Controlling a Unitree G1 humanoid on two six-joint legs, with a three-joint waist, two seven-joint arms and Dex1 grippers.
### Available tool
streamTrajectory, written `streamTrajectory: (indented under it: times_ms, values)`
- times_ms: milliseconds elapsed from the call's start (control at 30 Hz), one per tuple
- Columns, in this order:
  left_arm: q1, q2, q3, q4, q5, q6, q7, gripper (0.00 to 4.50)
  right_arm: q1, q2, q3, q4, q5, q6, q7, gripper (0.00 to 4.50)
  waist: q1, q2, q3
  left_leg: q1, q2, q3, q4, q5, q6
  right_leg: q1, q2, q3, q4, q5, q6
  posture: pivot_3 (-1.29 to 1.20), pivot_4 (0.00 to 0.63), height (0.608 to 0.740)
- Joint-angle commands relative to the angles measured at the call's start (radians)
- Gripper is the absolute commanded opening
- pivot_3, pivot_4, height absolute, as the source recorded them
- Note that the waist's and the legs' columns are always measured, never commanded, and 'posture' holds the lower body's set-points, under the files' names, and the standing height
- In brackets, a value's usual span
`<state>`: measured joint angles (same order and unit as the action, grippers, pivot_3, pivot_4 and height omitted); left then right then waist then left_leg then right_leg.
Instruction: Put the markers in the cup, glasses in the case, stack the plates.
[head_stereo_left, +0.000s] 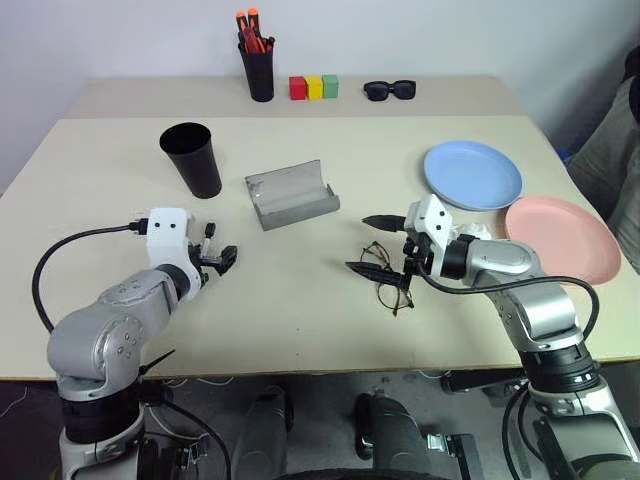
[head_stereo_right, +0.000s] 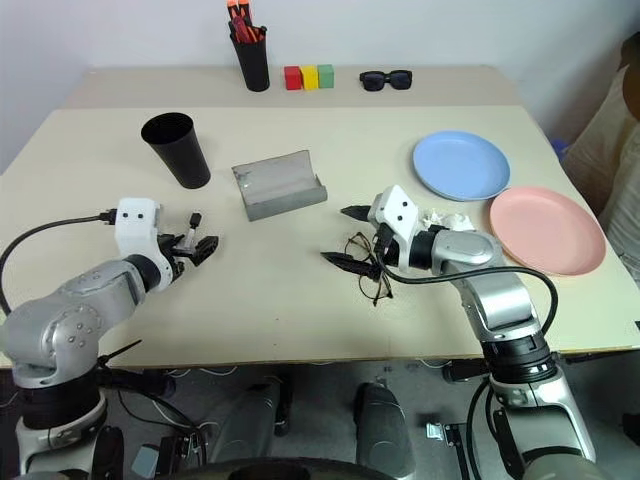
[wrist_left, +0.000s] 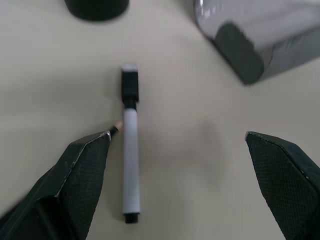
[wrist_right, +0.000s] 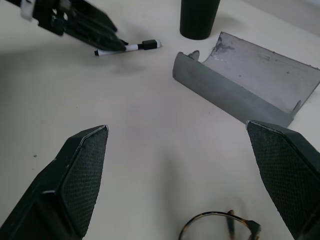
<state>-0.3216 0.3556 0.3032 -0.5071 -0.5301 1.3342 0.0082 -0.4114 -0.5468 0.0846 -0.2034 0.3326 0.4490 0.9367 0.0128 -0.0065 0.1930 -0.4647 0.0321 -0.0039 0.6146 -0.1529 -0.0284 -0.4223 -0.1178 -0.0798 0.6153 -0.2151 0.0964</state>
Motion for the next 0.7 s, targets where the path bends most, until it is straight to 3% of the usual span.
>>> streamTrajectory:
  times_ms: [33,433,533,700]
  values:
    - [-0.049,-0.032,0.028,0.021,0.031,0.078,0.039,4.46,-0.002,0.011,-0.009,-0.044,0.024,-0.010,-0.010,4.50,0.000,0.000,0.000,0.000,0.000,0.000,0.000,0.000,0.000,0.000,0.000,0.000,0.000,0.000,0.000,0.00,0.150,0.740]
    - [-0.123,-0.084,0.047,0.092,0.130,0.152,0.060,4.46,0.024,0.021,0.017,-0.048,0.036,-0.035,0.006,4.50,-0.001,0.000,0.000,0.002,0.000,0.000,0.000,0.000,0.000,0.002,0.000,0.000,0.000,0.000,0.000,0.00,0.150,0.740]
    - [-0.149,-0.103,0.039,0.112,0.133,0.149,0.046,3.63,0.021,0.032,0.027,-0.049,0.036,-0.036,0.001,4.50,0.000,0.000,0.000,0.002,0.000,0.000,0.000,0.000,0.000,0.002,0.000,0.000,0.000,0.000,0.000,0.00,0.150,0.740]
    - [-0.192,-0.132,-0.009,0.157,0.150,0.152,0.038,1.08,0.011,0.045,0.037,-0.041,0.034,-0.039,-0.003,4.50,0.003,-0.001,0.000,0.001,0.000,0.000,0.000,0.000,0.000,0.003,0.000,0.000,-0.001,0.000,0.000,0.00,0.150,0.740]
